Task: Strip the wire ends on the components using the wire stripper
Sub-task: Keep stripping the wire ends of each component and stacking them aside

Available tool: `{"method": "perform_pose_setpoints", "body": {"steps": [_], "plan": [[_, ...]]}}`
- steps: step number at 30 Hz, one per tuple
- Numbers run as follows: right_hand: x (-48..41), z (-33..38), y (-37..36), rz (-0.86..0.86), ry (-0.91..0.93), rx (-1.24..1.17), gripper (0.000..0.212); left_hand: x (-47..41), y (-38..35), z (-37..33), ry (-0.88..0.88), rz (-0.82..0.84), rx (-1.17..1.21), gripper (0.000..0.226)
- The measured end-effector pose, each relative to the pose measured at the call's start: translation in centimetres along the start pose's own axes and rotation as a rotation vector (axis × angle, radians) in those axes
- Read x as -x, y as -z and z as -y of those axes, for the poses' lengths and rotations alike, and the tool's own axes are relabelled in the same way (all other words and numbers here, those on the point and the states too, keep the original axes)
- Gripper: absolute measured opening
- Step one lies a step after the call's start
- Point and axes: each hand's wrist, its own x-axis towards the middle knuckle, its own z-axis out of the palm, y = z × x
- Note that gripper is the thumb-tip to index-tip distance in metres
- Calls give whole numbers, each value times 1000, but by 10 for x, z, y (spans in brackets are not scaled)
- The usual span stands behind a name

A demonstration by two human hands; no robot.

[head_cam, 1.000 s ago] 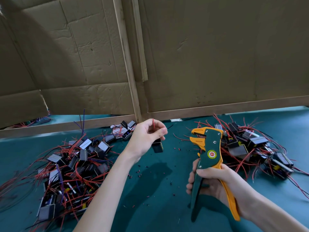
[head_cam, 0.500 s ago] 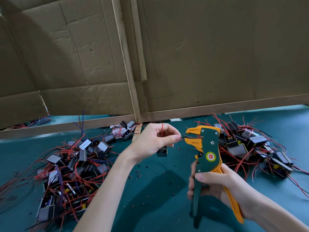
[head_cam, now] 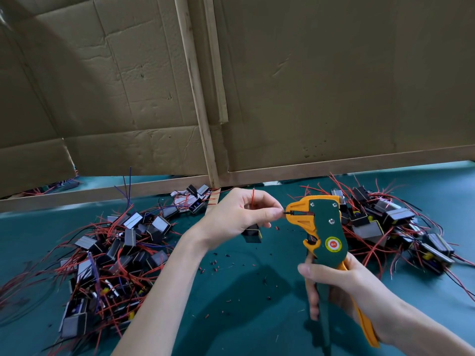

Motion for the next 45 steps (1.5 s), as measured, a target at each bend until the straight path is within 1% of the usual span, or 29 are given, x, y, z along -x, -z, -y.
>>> {"method": "perform_pose_setpoints", "body": {"steps": [1,3,5,7,8,9,11,12,13,14,16,19,20,21,24,26,27,30,32,36,39,45], "plan": [[1,0,-2,-26,10,4,33,0,0,1,5,5,4,8],[1,-4,-4,-116,34,27,37,-1,-1,4,10,7,16,8],[-3,-8,-2,-170,38,39,37,-4,-5,12,8,-9,15,12],[-8,-9,2,-132,20,-25,24,-10,-8,22,15,-61,45,15],[-10,-9,4,-102,23,-78,16,-13,-9,29,20,-112,59,16],[-13,-8,6,-82,30,-117,13,-16,-9,36,20,-175,51,15],[-16,-9,11,-68,44,-145,20,-21,-10,55,12,-318,-72,19],[-17,-10,13,-63,52,-159,25,-22,-12,65,9,-368,-183,22],[-18,-12,15,-61,55,-172,29,-21,-15,74,5,-384,-292,25],[-19,-13,16,-63,52,-182,30,-20,-19,83,5,-369,-373,27],[-22,-15,17,-73,30,-196,29,-19,-26,98,14,-287,-448,23],[-25,-18,18,-78,11,-204,28,-20,-31,108,14,-140,-594,4],[-26,-18,19,-75,7,-206,28,-21,-31,109,13,-121,-665,4],[-27,-18,20,-71,2,-210,28,-22,-30,109,21,-112,-721,11],[-28,-19,21,-70,-13,-227,29,-21,-26,105,34,-108,-800,26],[-28,-19,21,-59,-16,-227,28,-19,-21,101,21,-126,-757,27],[-27,-19,21,-48,-18,-225,28,-19,-18,98,21,-140,-683,26],[-25,-17,21,11,-33,-219,35,-17,-10,80,-8,-220,-320,23],[-23,-16,21,54,-45,-228,43,-17,-5,64,-64,-237,-203,22],[-21,-16,20,118,-37,-233,44,-16,-6,38,-109,-134,-80,20],[-21,-14,20,140,-22,-253,42,-13,-8,28,-93,-78,-32,21],[-20,-11,21,158,-8,-242,41,-11,-11,21,-54,-45,-51,22]]}}
